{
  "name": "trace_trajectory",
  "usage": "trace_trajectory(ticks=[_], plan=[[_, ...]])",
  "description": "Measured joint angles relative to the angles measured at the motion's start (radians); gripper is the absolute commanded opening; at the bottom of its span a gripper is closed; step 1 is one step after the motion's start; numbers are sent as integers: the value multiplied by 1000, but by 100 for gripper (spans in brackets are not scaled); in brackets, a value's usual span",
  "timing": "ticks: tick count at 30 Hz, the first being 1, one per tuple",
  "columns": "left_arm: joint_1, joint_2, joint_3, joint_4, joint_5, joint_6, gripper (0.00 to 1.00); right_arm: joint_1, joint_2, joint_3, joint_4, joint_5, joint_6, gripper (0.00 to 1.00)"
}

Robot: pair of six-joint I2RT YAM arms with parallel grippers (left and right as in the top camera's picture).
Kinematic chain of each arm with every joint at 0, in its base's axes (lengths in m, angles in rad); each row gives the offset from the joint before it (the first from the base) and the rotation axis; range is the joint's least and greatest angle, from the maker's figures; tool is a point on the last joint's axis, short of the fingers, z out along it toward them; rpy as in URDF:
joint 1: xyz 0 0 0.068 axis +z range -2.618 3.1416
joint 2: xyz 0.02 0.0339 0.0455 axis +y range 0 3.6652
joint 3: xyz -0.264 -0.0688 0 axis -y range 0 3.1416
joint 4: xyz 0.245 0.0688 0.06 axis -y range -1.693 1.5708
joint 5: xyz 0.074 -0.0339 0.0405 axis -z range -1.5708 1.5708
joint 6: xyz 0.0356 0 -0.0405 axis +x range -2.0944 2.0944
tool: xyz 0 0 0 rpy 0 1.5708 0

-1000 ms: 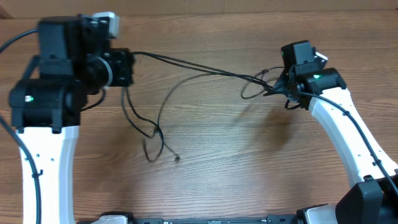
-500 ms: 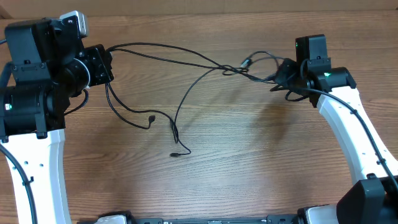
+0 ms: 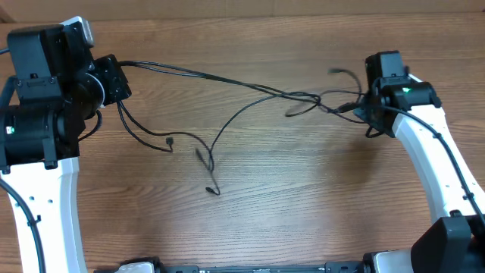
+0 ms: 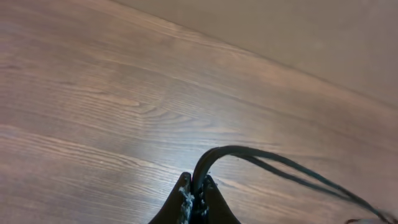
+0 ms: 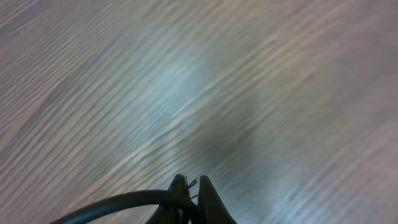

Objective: Untangle cables
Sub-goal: 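Spread the arms outward, stretching the cables between both grippers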

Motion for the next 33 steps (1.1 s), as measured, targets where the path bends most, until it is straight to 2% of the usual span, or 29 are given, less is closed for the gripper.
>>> trace_trajectory(ticks=[8,12,15,19,22,27,33], plan=[[55,0,0,2,-105,-152,4,-60,0,0,-2,78,46,4],[56,0,0,3,-110,-205,4,-87,0,0,41,30,43,4],[49,2,0,3,-29,-206,4,-99,0,0,130,-154,-58,4],[6,19,0,-2,95,-145,4,-79,0,0,212,-558,-330,4],[-35,53,0,-37,142,-79,4,-55,0,0,217,-694,-440,4],[-56,120,0,-115,129,-19,4,-55,0,0,195,-660,-495,4],[-56,178,0,-153,83,6,4,-84,0,0,159,-523,-452,4]])
